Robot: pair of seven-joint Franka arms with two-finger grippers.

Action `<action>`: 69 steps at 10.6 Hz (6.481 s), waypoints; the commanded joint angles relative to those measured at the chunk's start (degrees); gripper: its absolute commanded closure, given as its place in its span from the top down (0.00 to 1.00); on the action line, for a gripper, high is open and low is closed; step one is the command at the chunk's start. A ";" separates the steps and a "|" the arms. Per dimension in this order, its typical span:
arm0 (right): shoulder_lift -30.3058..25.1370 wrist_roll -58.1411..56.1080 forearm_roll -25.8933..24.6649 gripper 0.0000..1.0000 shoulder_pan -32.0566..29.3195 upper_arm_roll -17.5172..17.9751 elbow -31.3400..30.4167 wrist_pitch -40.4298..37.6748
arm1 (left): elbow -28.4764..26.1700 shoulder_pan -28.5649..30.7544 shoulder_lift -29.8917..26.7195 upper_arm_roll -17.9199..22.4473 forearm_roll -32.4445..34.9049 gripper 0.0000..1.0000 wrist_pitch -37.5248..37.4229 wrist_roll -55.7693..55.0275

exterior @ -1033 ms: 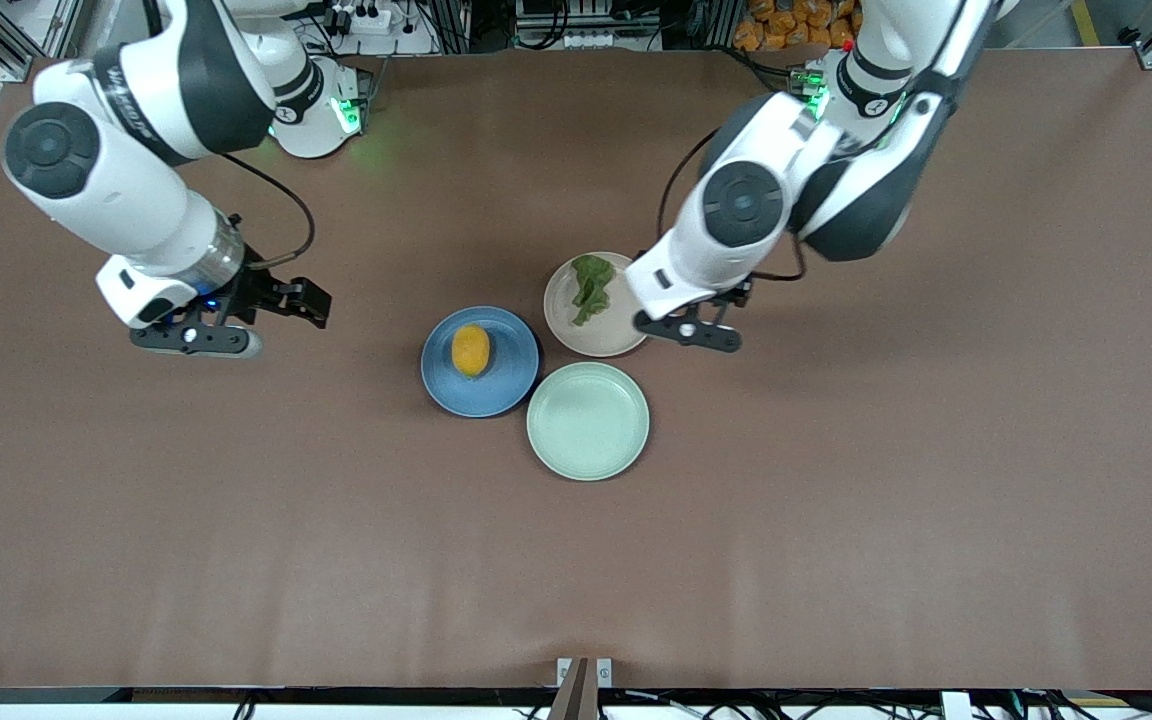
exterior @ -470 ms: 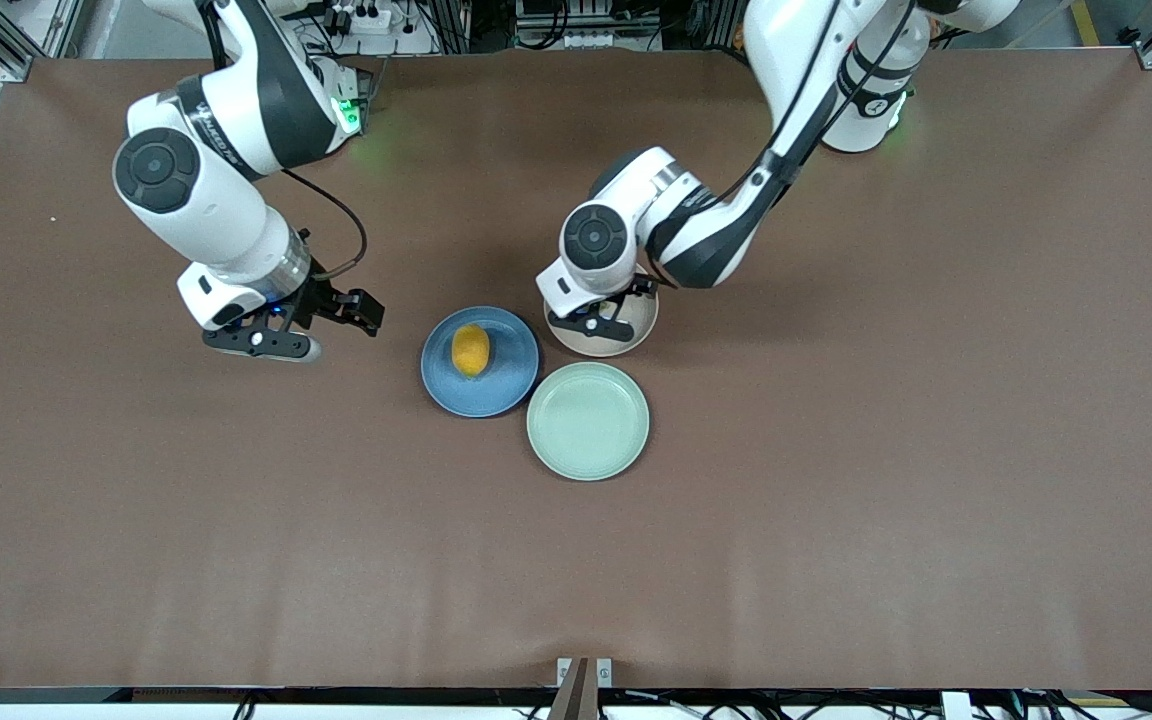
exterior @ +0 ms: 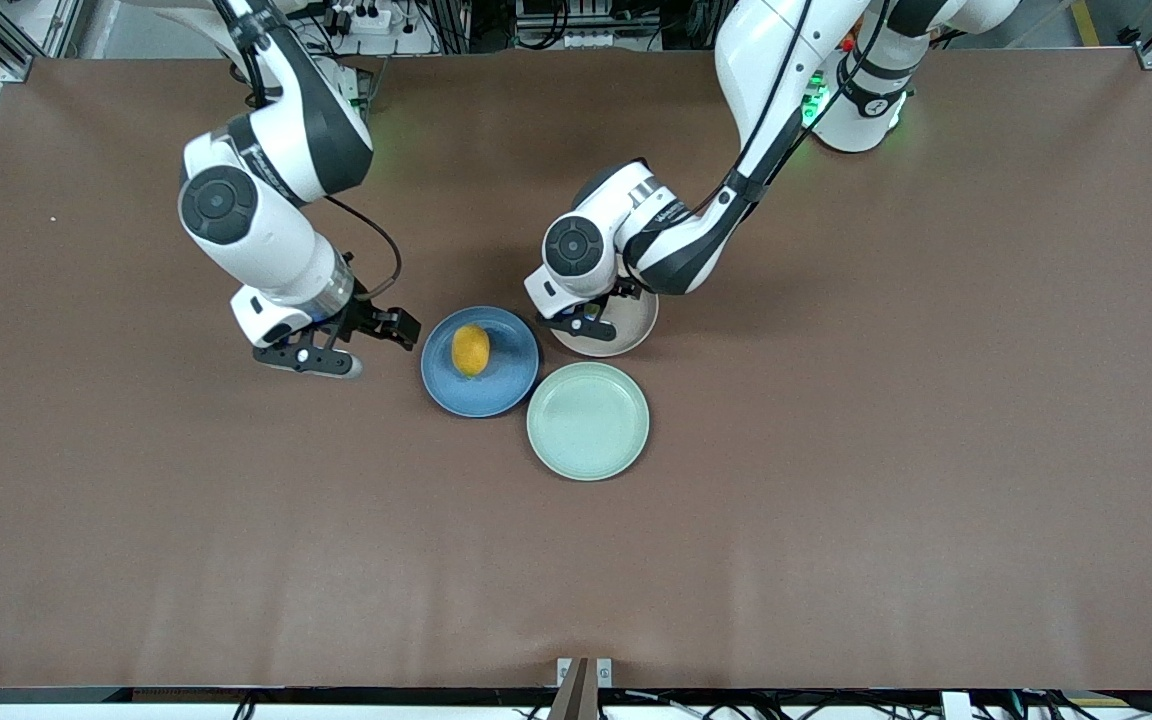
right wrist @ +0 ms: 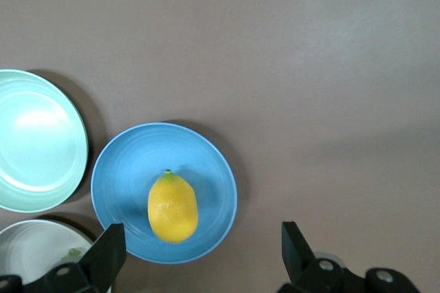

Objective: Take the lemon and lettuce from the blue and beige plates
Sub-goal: 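Lower the right gripper onto the lemon while the left gripper grasps lettuce, then close the right gripper on the lemon while the left gripper lifts lettuce, then carry the lemon and lettuce away from the plates with both grippers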

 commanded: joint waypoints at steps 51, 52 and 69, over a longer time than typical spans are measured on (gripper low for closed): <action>10.84 14.69 -18.48 0.24 3.16 4.24 0.52 3.93 | 1.60 36.72 -6.17 0.96 8.47 0.00 0.56 24.58; 8.72 10.11 -15.31 0.24 1.85 4.16 0.52 0.86 | 1.60 37.17 -5.29 0.96 9.61 0.00 1.61 24.59; -1.66 -35.72 -3.68 0.24 -4.05 -18.77 -7.53 0.61 | 0.99 37.08 -3.08 1.40 13.14 1.00 6.89 22.93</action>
